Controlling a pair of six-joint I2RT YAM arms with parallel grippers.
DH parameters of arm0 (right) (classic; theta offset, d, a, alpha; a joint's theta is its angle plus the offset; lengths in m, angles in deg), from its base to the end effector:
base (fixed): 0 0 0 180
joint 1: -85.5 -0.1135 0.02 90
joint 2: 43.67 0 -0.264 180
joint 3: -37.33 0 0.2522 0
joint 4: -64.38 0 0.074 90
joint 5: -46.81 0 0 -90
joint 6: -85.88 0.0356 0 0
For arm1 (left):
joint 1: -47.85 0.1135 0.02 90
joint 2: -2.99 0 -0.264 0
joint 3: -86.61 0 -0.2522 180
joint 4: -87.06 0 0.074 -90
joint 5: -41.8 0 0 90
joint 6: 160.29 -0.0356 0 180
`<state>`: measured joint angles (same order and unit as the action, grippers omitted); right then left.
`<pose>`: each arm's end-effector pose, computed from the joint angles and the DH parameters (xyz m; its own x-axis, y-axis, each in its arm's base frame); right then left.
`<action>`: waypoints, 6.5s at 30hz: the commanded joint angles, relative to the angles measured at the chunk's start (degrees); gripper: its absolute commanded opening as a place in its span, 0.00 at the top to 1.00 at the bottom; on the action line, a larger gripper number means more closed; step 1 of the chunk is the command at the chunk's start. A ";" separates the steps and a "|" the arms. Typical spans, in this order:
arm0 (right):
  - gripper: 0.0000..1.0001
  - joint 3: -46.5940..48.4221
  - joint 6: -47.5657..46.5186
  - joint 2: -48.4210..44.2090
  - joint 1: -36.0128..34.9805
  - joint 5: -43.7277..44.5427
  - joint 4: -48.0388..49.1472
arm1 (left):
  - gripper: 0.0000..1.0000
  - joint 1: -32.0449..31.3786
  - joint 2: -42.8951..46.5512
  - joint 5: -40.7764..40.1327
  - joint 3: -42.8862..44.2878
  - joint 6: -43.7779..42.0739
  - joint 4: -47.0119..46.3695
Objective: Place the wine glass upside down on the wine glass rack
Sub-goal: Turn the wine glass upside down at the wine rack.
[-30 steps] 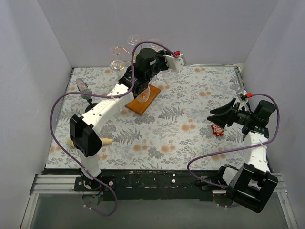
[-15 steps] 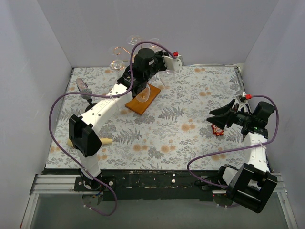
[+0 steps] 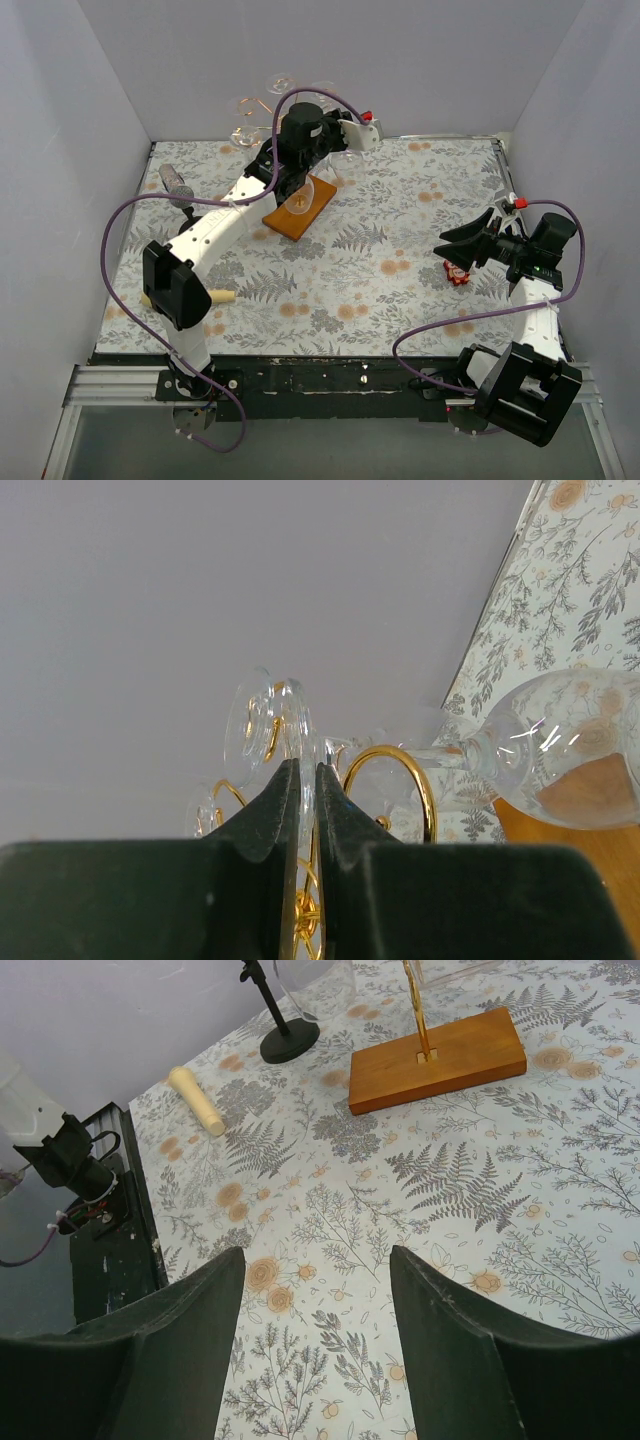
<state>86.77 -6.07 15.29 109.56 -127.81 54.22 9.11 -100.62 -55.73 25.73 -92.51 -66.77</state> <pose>0.2020 -0.0514 0.2719 -0.2795 0.1213 -0.9525 -0.8278 0.4722 0.3030 0.3403 -0.2670 0.4173 0.0631 0.4301 -0.9006 0.5359 0.7467 0.3941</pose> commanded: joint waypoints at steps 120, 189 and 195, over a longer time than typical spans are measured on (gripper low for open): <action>0.32 1.14 -5.51 1.68 1.70 -10.48 -3.24 | 0.82 -0.28 6.23 1.55 -2.62 3.15 -5.46; 0.32 1.06 -5.69 0.45 2.40 -10.21 -3.51 | 0.50 -0.37 10.10 2.87 -3.85 8.86 -3.44; 0.32 0.97 -5.69 0.45 2.40 -10.30 -3.51 | 0.48 -0.37 10.27 3.22 -3.85 9.38 -3.35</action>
<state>86.77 -10.79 16.25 111.50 -127.81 50.55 8.74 -93.69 -53.26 20.46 -83.85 -67.32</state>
